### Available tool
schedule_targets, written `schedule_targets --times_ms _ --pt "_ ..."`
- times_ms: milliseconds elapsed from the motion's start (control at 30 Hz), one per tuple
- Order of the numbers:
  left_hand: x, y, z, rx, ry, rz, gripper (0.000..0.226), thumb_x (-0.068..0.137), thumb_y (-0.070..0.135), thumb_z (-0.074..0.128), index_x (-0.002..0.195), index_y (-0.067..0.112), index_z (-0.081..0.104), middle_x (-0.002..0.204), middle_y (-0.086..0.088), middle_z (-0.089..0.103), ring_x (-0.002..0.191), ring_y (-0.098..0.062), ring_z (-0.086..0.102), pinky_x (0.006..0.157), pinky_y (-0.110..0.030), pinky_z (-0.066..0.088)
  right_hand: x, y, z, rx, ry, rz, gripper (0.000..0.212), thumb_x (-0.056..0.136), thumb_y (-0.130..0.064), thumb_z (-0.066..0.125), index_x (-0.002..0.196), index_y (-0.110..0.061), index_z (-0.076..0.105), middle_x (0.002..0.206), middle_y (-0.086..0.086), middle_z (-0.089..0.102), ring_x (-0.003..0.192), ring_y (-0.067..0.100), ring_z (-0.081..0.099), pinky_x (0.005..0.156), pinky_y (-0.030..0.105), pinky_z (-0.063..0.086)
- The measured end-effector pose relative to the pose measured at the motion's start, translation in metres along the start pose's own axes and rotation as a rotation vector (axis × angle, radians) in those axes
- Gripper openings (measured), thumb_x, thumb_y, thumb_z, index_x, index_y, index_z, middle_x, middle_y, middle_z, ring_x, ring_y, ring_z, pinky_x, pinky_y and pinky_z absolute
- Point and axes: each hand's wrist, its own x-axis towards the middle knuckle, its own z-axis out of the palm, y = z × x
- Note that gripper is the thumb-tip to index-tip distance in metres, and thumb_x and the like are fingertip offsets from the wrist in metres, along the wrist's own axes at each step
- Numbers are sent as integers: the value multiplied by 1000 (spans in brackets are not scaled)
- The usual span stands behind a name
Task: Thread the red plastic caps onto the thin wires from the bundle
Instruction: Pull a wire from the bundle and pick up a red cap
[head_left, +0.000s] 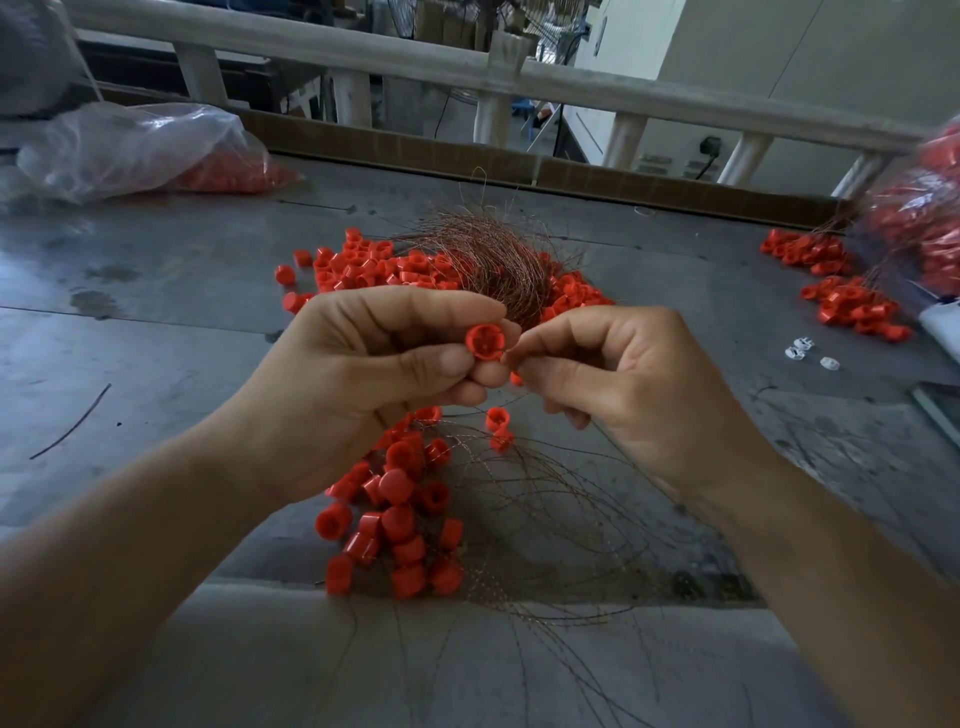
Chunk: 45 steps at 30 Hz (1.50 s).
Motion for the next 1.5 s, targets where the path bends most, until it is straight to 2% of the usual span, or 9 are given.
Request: schedule_targets --times_ms 300,467,567,733,867,1133,1233,1367,1500 --pt "-1 0 4 8 -28 -13 35 57 46 77 89 33 73 89 11 73 82 -2 68 68 -13 51 0 6 12 102 -139 78 17 79 -1 64 71 -16 67 59 5 58 52 9 49 46 15 38" --pt "-2 -2 4 -4 -13 -37 38 54 48 79 88 33 73 89 10 73 82 -3 68 68 -13 51 2 6 3 27 -147 77 7 74 -17 67 74 -24 68 58 -8 62 57 5 56 51 13 43" --pt "-2 -3 2 -8 17 -54 43 50 48 81 88 29 73 88 5 73 81 -6 68 67 -16 52 9 12 -19 -77 28 109 9 71 -29 65 78 -25 68 63 -6 67 61 3 61 56 14 47" --pt "-1 -6 2 -39 35 -75 45 50 44 82 90 25 73 90 2 73 83 -10 69 68 -17 53 18 38 -47 -403 284 179 8 81 -18 68 75 -24 68 68 -6 65 63 6 58 69 22 47" --pt "-2 -6 1 -1 51 -80 49 49 47 82 92 25 73 91 1 73 84 -10 69 69 -18 54 21 53 -48 -628 174 239 5 78 -14 71 82 -18 70 66 -16 57 61 -4 51 58 7 38" --pt "-2 -6 1 31 53 -94 49 49 50 82 91 27 72 90 3 73 84 -9 68 70 -18 54 20 60 -38 -821 2 231 15 78 -25 70 92 -21 69 67 -21 51 67 -4 51 56 4 31" --pt "-2 -5 1 26 34 -101 44 52 48 80 91 29 73 90 4 73 85 -8 68 70 -17 53 20 55 -38 -677 66 213 10 78 -20 71 87 -23 69 66 -16 56 59 -3 54 53 8 39" --pt "-1 -5 5 -108 61 -116 26 58 17 71 83 17 75 80 -5 73 75 -13 70 62 -16 54 19 36 -34 -113 77 195 22 75 -4 69 81 -25 64 69 2 64 57 2 61 55 13 49" --pt "-1 -3 7 -122 99 -132 22 61 8 65 81 13 75 77 -8 72 71 -15 70 60 -17 54 13 20 -24 103 18 127 19 66 -14 68 83 -22 66 68 -3 65 64 8 64 61 15 51"
